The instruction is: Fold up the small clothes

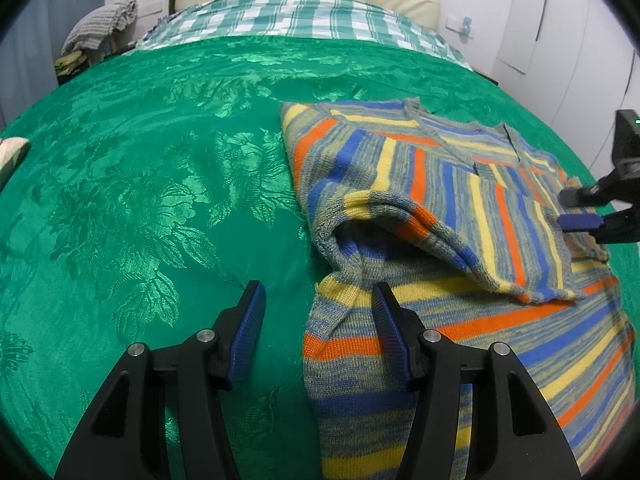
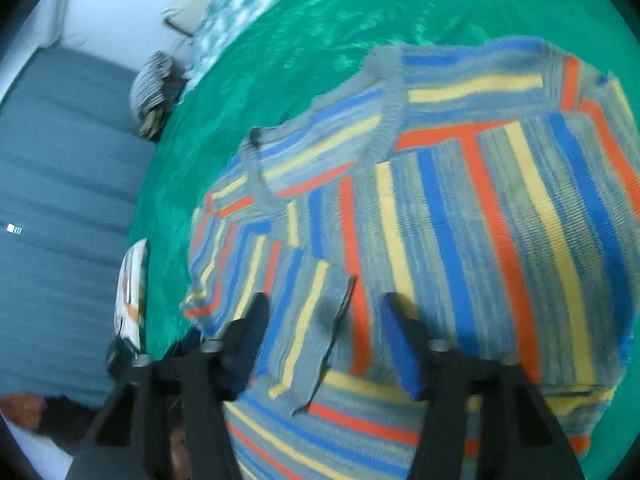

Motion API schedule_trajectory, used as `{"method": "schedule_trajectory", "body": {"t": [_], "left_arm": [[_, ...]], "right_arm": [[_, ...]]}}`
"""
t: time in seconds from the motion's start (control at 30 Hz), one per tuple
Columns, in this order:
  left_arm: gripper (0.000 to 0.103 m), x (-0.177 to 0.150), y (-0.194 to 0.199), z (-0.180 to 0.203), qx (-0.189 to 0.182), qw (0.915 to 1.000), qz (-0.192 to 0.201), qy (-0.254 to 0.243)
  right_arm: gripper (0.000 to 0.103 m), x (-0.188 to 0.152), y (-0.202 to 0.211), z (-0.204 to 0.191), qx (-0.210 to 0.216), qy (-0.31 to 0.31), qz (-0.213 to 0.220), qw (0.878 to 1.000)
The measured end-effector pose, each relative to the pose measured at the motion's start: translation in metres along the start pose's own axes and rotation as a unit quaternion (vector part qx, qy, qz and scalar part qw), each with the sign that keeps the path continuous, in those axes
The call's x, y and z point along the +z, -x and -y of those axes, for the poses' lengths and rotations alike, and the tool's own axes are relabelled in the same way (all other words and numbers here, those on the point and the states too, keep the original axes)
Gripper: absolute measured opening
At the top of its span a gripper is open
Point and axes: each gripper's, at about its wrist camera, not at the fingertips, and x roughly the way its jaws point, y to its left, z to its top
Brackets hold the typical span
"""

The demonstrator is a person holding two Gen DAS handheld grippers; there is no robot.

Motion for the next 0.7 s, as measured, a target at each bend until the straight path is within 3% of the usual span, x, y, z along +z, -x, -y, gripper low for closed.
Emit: {"method": "schedule_trajectory", "body": {"t": [0.03, 0.1, 0.13, 0.2, 0.33, 0.4, 0.5, 0.6, 0.7], "left_arm": [[0.058, 0.0, 0.0, 0.0, -0.001, 1.0, 0.0, 0.001], [0.058, 0.0, 0.0, 0.0, -0.001, 1.0, 0.001, 0.001], [0.058, 0.0, 0.0, 0.0, -0.002, 1.0, 0.001, 0.001], [0.058, 0.0, 0.0, 0.0, -0.002, 1.0, 0.001, 0.001], [0.058, 0.0, -0.001, 0.0, 0.0, 1.0, 0.003, -0.001], [0.058, 0.0, -0.001, 0.002, 0.002, 1.0, 0.004, -0.003], [0.058, 0.0, -0.001, 0.003, 0.002, 1.0, 0.004, -0.003], [0.059, 0.0, -0.001, 0.004, 0.0, 1.0, 0.006, -0.002], [0.059, 0.0, -0.002, 0.005, -0.001, 1.0, 0.006, 0.0]], "right_arm": [[0.028, 0.001, -0.005, 0.002, -0.005, -0.003, -0.003, 1.0], [0.028, 0.007, -0.013, -0.001, -0.005, -0.001, 0.0, 1.0], [0.019, 0.007, -0.016, -0.003, -0.005, 0.004, -0.006, 1.0], [0.003, 0.01, -0.018, -0.017, -0.044, 0.035, 0.002, 0.998], [0.003, 0.025, 0.012, -0.055, -0.088, 0.128, 0.1, 0.983], [0.004, 0.035, 0.005, -0.057, -0.113, 0.14, 0.094, 0.979], [0.011, 0.038, -0.006, -0.041, -0.152, 0.112, 0.07, 0.98], [0.011, 0.022, 0.014, -0.04, -0.11, 0.105, 0.099, 0.983], [0.011, -0.006, 0.017, -0.05, 0.008, 0.13, 0.066, 0.989]]}}
